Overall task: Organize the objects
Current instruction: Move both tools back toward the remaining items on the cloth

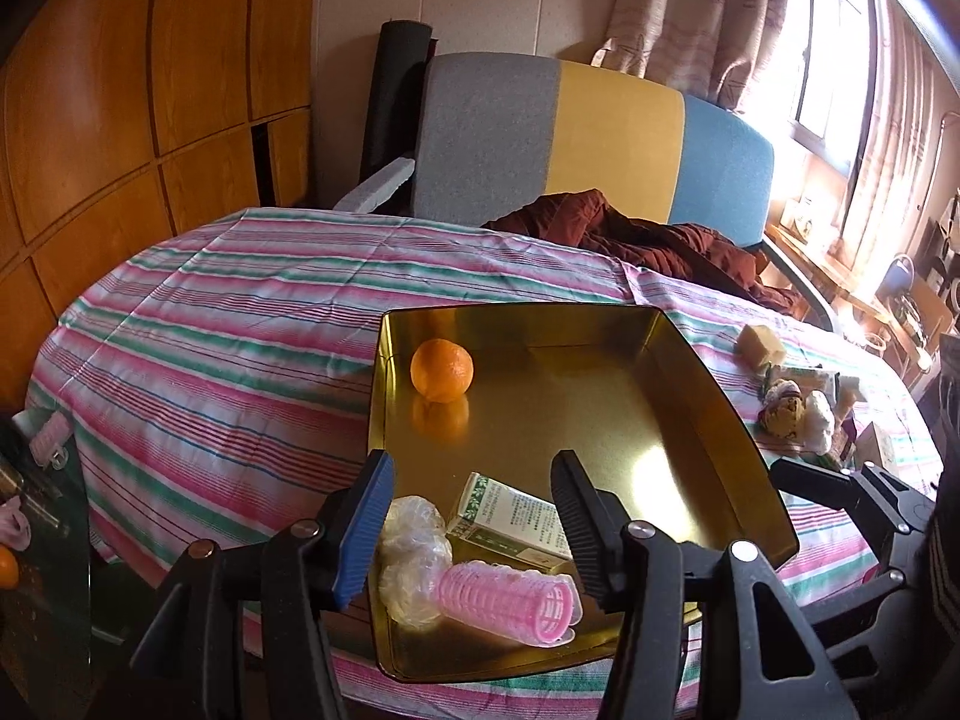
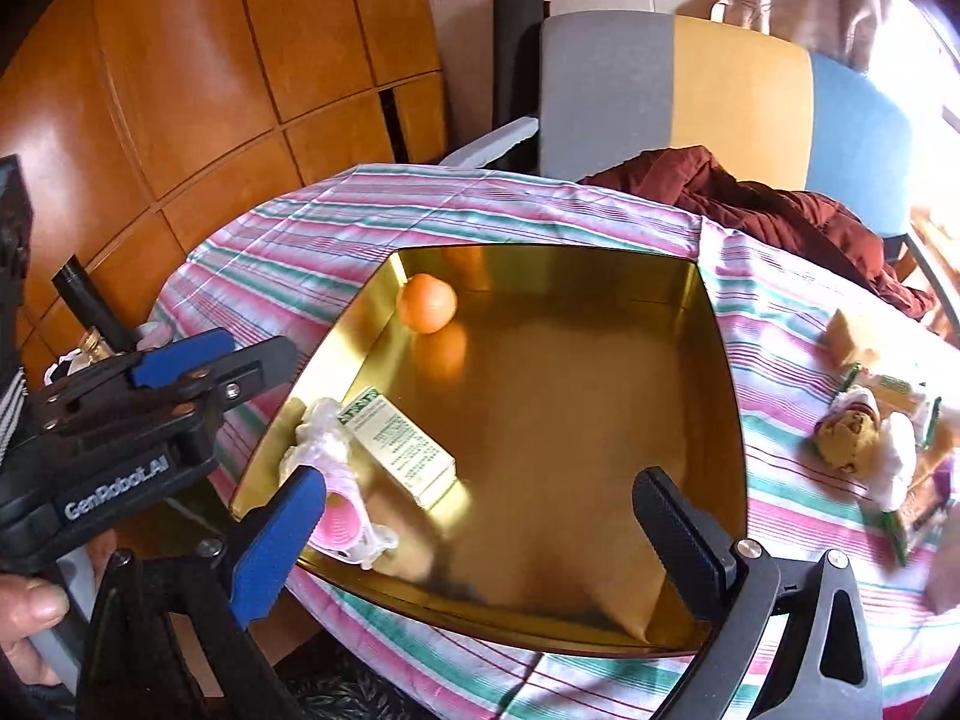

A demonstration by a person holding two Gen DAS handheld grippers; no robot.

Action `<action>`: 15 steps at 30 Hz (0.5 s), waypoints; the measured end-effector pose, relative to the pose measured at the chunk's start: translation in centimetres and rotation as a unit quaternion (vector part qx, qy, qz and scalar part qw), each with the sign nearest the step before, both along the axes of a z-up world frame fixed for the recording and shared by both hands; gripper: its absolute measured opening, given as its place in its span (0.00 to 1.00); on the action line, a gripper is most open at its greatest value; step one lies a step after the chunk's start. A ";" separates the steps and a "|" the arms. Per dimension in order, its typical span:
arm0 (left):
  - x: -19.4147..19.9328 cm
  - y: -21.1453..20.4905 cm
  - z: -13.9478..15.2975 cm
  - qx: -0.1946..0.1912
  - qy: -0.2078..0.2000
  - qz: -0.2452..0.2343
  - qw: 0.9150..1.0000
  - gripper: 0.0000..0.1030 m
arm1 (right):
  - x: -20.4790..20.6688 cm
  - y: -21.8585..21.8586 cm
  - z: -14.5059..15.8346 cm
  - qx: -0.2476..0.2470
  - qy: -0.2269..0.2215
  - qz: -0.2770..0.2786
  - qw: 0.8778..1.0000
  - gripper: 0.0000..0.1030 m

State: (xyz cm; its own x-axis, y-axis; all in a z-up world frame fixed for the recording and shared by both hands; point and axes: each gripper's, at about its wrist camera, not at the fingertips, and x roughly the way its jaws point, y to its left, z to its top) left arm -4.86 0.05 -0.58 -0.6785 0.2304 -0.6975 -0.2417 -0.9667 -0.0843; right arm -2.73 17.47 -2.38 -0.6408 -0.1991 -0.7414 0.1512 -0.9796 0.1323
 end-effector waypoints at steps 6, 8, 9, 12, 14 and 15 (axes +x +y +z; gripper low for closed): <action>0.4 1.1 -0.1 -0.007 -0.005 -0.013 1.000 0.53 | 0.3 1.6 -0.1 0.003 0.004 -0.023 1.000 1.00; 0.6 1.4 -0.2 -0.008 -0.007 -0.019 1.000 0.53 | 0.4 2.1 -0.1 0.009 0.009 -0.031 0.999 1.00; 0.7 1.6 -0.2 -0.009 -0.008 -0.021 1.000 0.53 | 0.4 2.5 0.0 0.012 0.012 -0.036 0.999 1.00; 0.9 2.3 -0.3 -0.009 -0.011 -0.030 0.999 0.54 | 0.6 3.7 0.2 0.020 0.021 -0.052 0.998 1.00; 1.0 2.7 -0.4 -0.009 -0.015 -0.038 0.999 0.54 | 0.7 4.7 0.2 0.027 0.025 -0.065 0.997 1.00; 1.0 2.9 -0.5 -0.009 -0.016 -0.041 0.999 0.54 | 0.7 5.1 0.2 0.031 0.024 -0.072 0.997 1.00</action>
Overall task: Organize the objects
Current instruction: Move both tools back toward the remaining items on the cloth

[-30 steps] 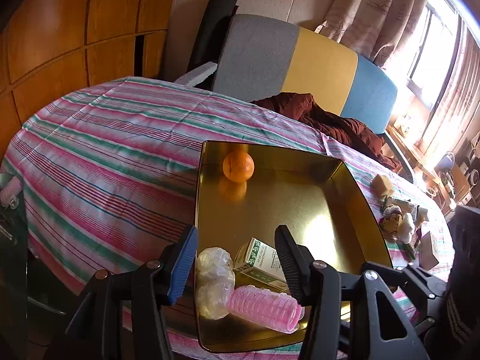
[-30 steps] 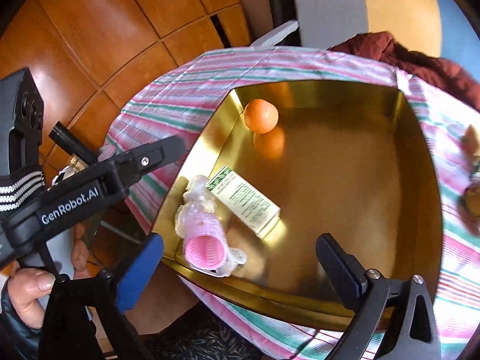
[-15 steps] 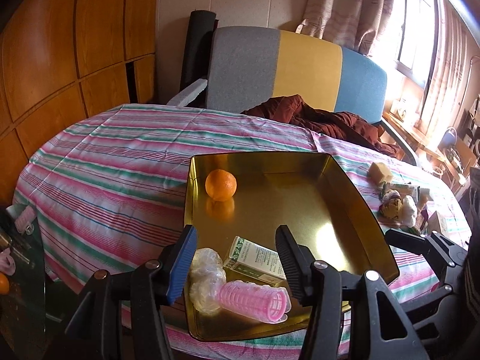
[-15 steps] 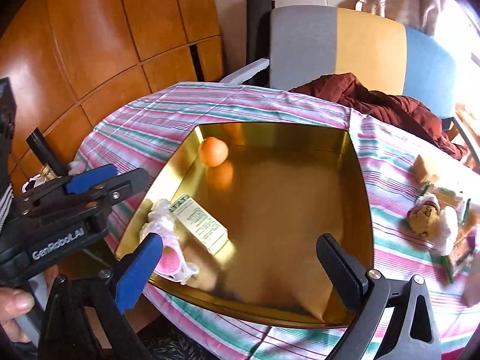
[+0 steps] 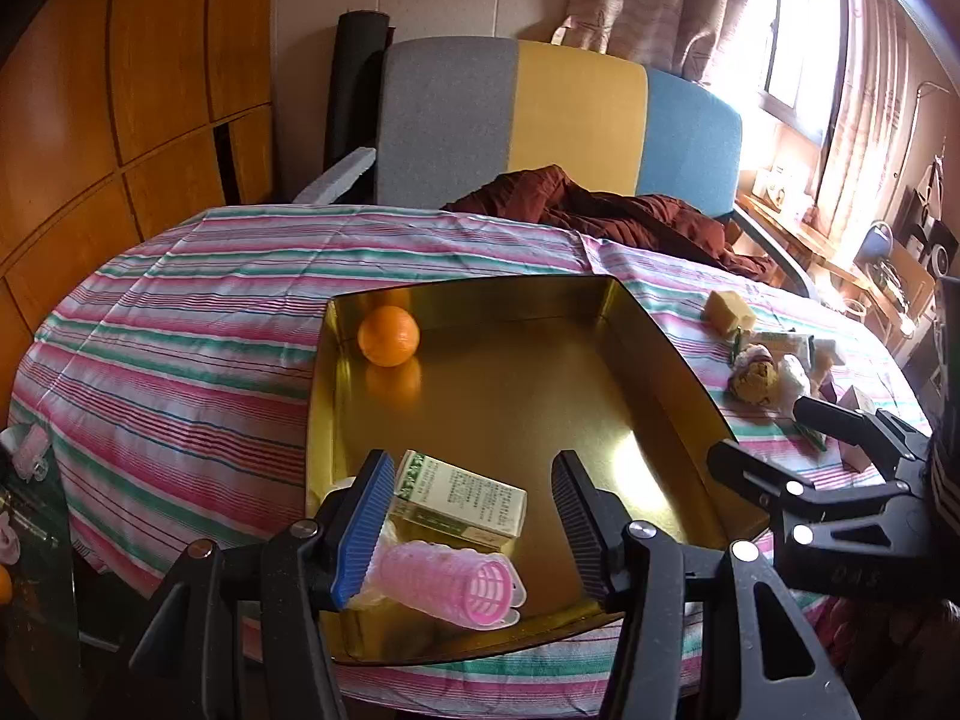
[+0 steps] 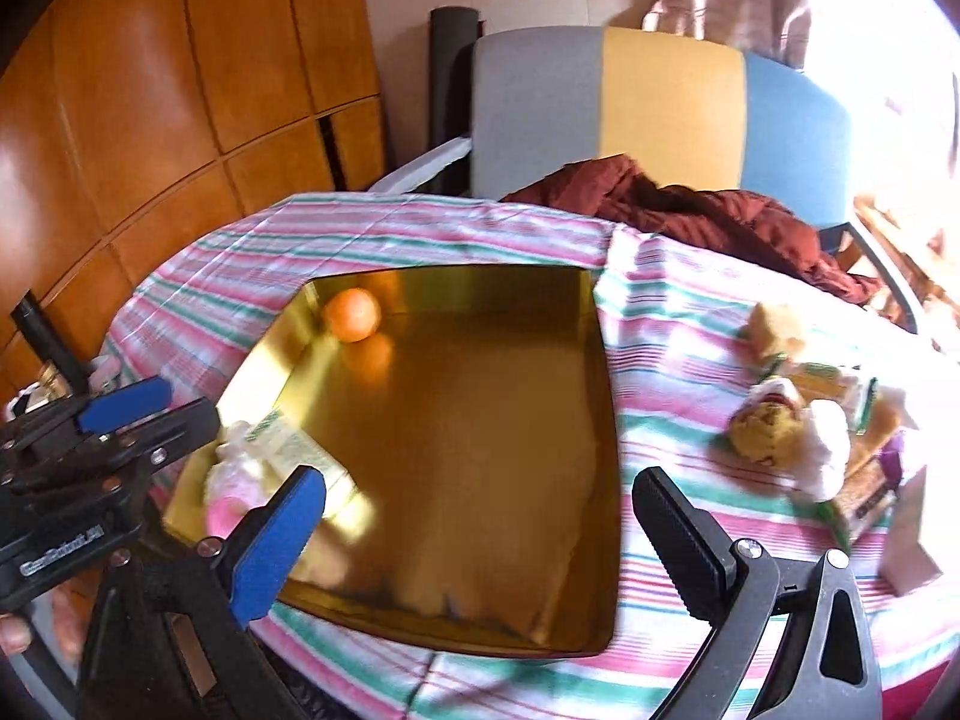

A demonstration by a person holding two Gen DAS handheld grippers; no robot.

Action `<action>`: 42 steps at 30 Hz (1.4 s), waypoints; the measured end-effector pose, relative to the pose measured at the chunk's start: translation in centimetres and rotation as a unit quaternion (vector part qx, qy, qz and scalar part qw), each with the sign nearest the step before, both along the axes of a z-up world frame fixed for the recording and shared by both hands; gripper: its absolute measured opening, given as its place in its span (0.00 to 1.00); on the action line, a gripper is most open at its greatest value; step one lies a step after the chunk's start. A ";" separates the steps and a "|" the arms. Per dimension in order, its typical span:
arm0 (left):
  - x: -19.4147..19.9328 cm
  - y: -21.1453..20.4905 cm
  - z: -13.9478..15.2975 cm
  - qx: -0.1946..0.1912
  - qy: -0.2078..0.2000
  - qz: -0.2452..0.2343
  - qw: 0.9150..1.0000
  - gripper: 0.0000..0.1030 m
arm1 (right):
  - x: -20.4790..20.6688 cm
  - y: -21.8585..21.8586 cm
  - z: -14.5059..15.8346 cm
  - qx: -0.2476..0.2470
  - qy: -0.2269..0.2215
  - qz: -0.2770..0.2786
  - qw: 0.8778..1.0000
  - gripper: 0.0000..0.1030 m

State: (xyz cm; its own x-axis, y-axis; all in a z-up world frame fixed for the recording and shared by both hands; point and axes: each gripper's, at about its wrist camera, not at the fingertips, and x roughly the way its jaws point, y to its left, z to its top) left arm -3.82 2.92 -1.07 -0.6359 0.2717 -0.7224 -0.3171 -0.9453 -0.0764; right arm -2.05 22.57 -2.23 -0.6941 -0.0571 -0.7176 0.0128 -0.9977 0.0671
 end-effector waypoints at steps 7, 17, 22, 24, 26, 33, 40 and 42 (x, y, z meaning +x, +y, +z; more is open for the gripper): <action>0.1 1.1 -0.1 0.001 -0.004 -0.021 1.000 0.54 | 0.3 4.8 -1.0 -0.003 -0.024 -0.050 0.998 1.00; 0.1 4.6 0.6 -0.006 -0.001 -0.067 0.998 0.54 | 1.8 17.6 1.2 0.002 -0.004 -0.187 0.982 1.00; 0.4 8.3 1.0 -0.012 0.004 -0.114 0.993 0.54 | 2.3 25.0 2.2 0.024 0.017 -0.274 0.961 1.00; 0.6 10.1 1.0 -0.017 0.003 -0.137 0.990 0.54 | 2.8 27.4 1.6 0.023 0.021 -0.305 0.952 1.00; 0.4 11.9 0.9 -0.023 0.000 -0.154 0.988 0.54 | 3.7 29.5 0.4 -0.005 0.016 -0.334 0.942 1.00; -1.2 18.1 -0.2 -0.027 -0.034 -0.201 0.979 0.54 | 4.3 31.5 -0.8 -0.115 0.009 -0.337 0.934 1.00; -4.9 23.7 -1.9 0.008 -0.101 -0.213 0.972 0.52 | 4.1 30.6 -1.0 -0.120 0.006 -0.313 0.942 1.00; -5.8 25.0 -2.4 0.012 -0.110 -0.212 0.971 0.52 | 4.1 30.6 -1.1 -0.125 0.006 -0.311 0.942 1.00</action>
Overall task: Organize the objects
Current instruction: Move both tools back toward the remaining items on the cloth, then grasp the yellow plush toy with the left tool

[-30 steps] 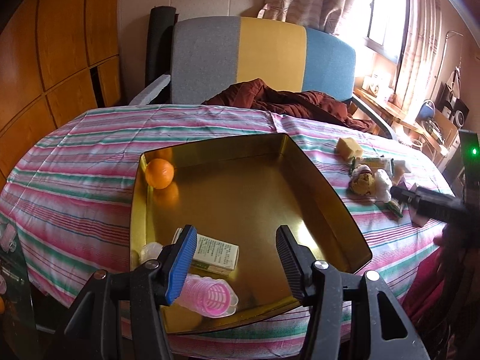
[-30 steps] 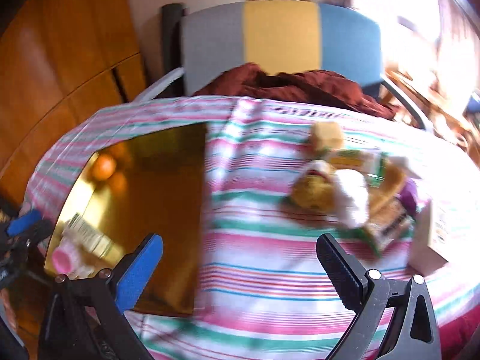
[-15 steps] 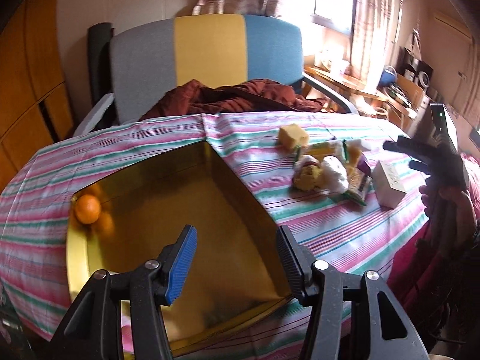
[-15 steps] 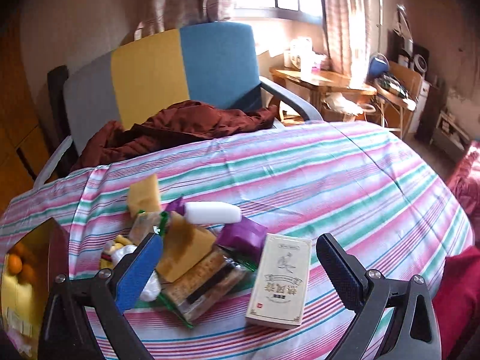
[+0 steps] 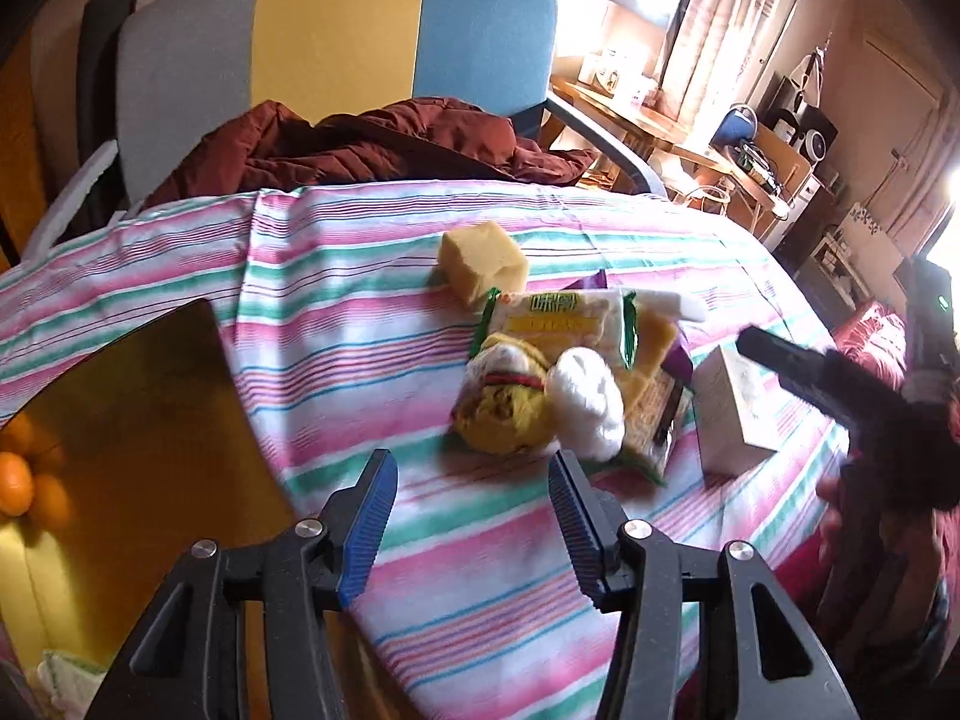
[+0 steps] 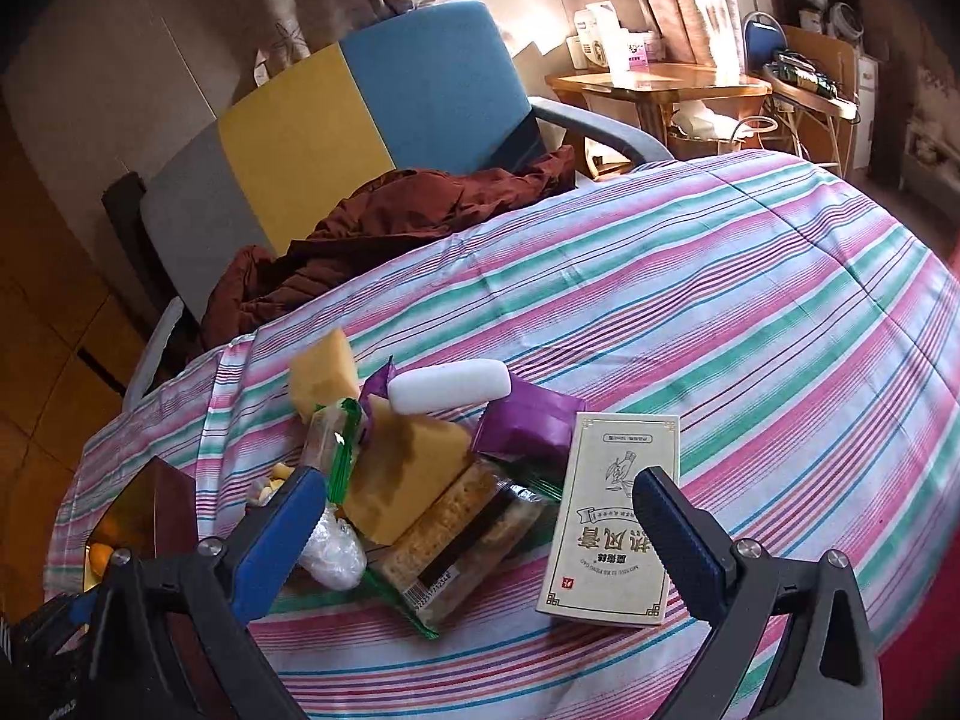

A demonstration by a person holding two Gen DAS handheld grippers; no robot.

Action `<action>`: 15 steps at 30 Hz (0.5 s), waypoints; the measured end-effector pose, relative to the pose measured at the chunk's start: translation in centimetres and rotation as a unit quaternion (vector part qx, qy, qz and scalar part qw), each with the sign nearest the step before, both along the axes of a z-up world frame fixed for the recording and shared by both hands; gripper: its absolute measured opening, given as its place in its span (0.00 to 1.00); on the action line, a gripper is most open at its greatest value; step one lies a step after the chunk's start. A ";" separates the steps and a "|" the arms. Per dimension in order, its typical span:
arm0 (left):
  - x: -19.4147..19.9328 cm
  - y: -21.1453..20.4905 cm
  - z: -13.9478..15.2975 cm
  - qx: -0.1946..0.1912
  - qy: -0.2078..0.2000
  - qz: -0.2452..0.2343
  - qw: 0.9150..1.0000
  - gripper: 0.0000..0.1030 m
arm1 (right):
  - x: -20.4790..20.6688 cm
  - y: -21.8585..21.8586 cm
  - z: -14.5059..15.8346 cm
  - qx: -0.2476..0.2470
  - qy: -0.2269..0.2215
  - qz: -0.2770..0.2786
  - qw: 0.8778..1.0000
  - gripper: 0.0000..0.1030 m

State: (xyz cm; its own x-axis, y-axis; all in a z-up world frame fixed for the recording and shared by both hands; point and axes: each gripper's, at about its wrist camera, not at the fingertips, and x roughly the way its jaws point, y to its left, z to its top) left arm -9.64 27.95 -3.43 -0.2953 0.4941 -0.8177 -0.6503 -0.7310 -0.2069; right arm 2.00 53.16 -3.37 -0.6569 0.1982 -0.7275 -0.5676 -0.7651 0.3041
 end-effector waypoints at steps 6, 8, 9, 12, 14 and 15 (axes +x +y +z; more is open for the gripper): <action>-3.5 2.7 -1.9 0.041 -0.065 0.028 0.997 0.51 | -0.5 -0.7 0.2 0.008 -0.001 0.022 1.000 1.00; -4.6 3.3 -2.8 0.052 -0.088 0.039 0.994 0.52 | -0.9 -1.1 0.2 0.012 -0.003 0.037 0.999 1.00; -5.0 3.6 -3.2 0.053 -0.097 0.043 0.993 0.52 | -1.0 -1.4 0.2 0.015 -0.005 0.045 0.999 1.00; -5.9 4.8 -4.8 0.057 -0.130 0.044 0.989 0.54 | -1.6 -2.3 0.1 0.024 -0.010 0.068 0.997 1.00; -6.1 5.6 -6.2 0.048 -0.152 0.046 0.986 0.54 | -2.0 -2.8 0.0 0.029 -0.015 0.083 0.996 1.00; -6.0 5.9 -6.7 0.043 -0.157 0.042 0.986 0.54 | -2.1 -3.1 0.0 0.032 -0.018 0.090 0.995 1.00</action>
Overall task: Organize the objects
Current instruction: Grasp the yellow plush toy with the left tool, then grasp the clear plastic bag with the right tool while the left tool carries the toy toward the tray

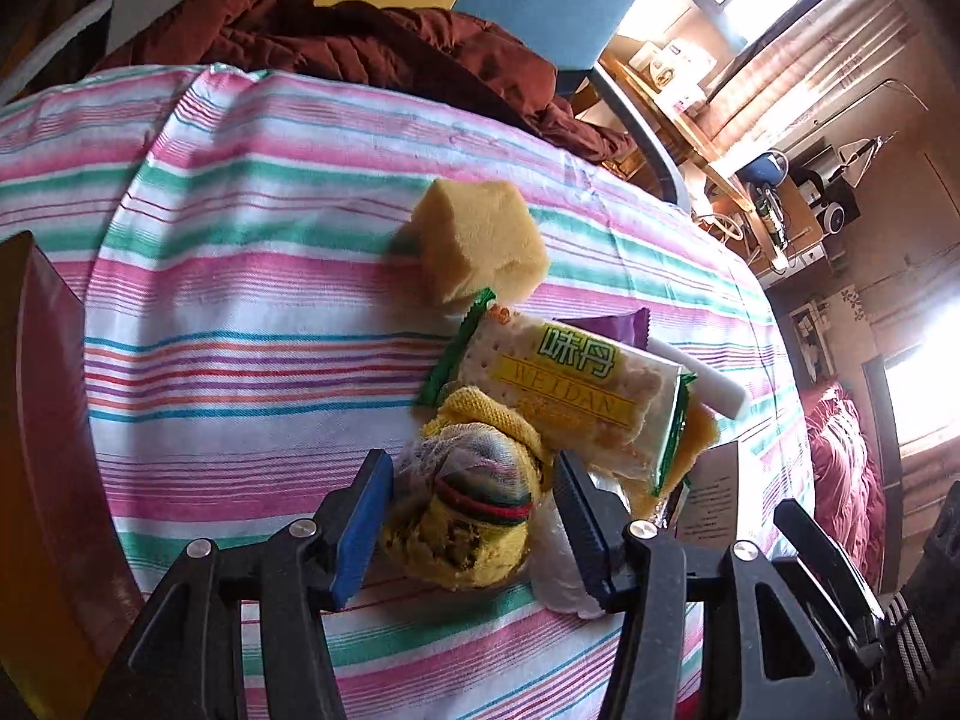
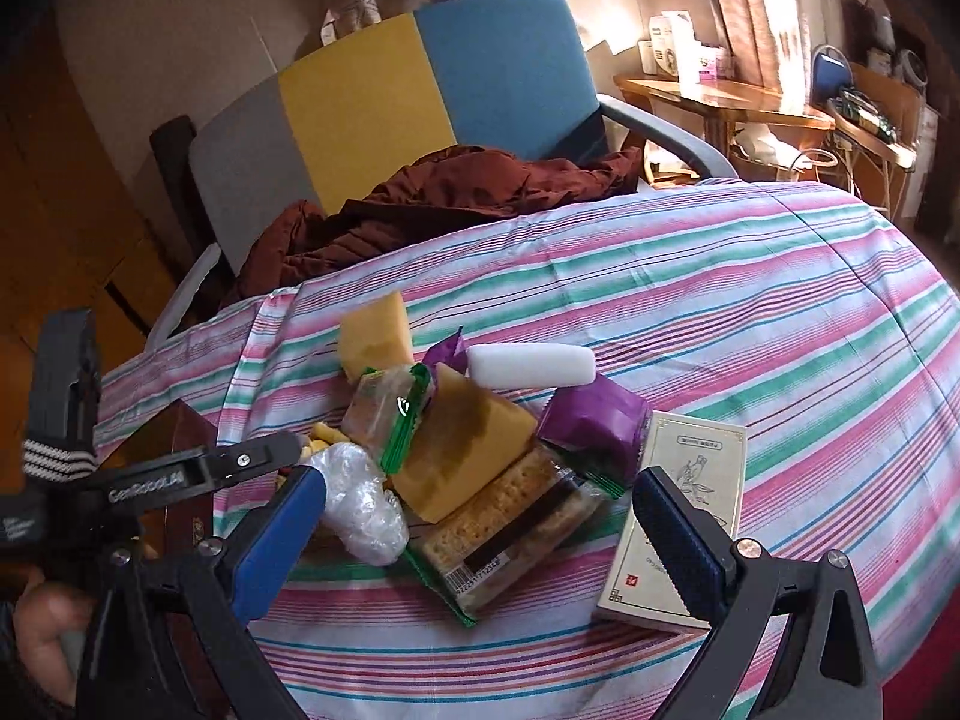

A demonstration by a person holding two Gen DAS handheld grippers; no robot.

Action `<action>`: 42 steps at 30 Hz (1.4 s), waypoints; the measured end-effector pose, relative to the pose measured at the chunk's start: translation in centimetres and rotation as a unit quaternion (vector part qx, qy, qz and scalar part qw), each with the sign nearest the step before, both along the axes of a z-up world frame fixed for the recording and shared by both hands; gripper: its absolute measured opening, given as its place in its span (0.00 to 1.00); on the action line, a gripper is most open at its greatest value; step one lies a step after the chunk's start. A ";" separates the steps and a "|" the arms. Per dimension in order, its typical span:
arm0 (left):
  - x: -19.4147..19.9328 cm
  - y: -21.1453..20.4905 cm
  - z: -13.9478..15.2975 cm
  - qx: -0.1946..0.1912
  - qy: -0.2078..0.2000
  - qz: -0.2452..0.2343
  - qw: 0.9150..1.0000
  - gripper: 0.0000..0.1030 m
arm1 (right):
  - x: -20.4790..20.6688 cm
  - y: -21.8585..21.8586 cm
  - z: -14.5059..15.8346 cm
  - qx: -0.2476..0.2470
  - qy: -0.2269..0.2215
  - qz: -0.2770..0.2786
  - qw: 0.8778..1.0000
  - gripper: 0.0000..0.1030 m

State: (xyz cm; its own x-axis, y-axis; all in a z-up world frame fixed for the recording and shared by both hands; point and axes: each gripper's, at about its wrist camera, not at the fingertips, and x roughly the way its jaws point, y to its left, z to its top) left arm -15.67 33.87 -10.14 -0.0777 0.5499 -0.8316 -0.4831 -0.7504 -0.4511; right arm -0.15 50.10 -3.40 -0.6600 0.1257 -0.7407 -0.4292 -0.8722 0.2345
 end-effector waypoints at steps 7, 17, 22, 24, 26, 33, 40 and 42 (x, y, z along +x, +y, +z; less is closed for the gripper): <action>1.0 -0.8 0.4 -0.009 0.023 -0.022 0.999 0.36 | -0.9 -1.0 -0.8 0.002 -0.021 0.035 0.999 1.00; 3.1 -5.4 5.8 0.030 0.078 -0.025 0.996 0.36 | -2.6 -5.0 -2.4 0.044 -0.073 0.125 0.989 0.92; 4.3 -8.3 7.0 0.038 0.095 -0.017 0.995 0.36 | -3.2 -6.0 -3.2 0.058 -0.092 0.143 0.984 0.79; 4.7 -9.7 7.2 0.040 0.097 -0.013 0.994 0.36 | -3.5 -6.0 -3.2 0.058 -0.094 0.139 0.984 0.79; 5.2 -10.6 7.3 0.041 0.100 -0.010 0.994 0.36 | -4.0 -6.1 -3.3 0.061 -0.101 0.139 0.983 0.77; 6.6 -13.8 7.7 0.044 0.113 0.000 0.993 0.36 | -6.7 -7.5 -5.4 0.092 -0.151 0.153 0.972 0.70; 7.9 -17.1 7.8 0.044 0.119 0.013 0.992 0.36 | -6.9 -8.6 -6.4 0.124 -0.179 0.164 0.962 0.34; 8.2 -18.3 7.7 0.045 0.117 0.020 0.992 0.36 | -6.5 -8.6 -6.4 0.123 -0.178 0.158 0.963 0.33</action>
State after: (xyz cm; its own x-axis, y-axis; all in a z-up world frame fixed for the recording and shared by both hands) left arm -7.44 15.58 -2.45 -0.2866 0.6130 -0.7363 -0.5531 -0.7334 -0.3953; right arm -6.63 41.53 -9.76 -0.4030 0.1611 -0.9009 -0.1488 -0.9828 -0.1092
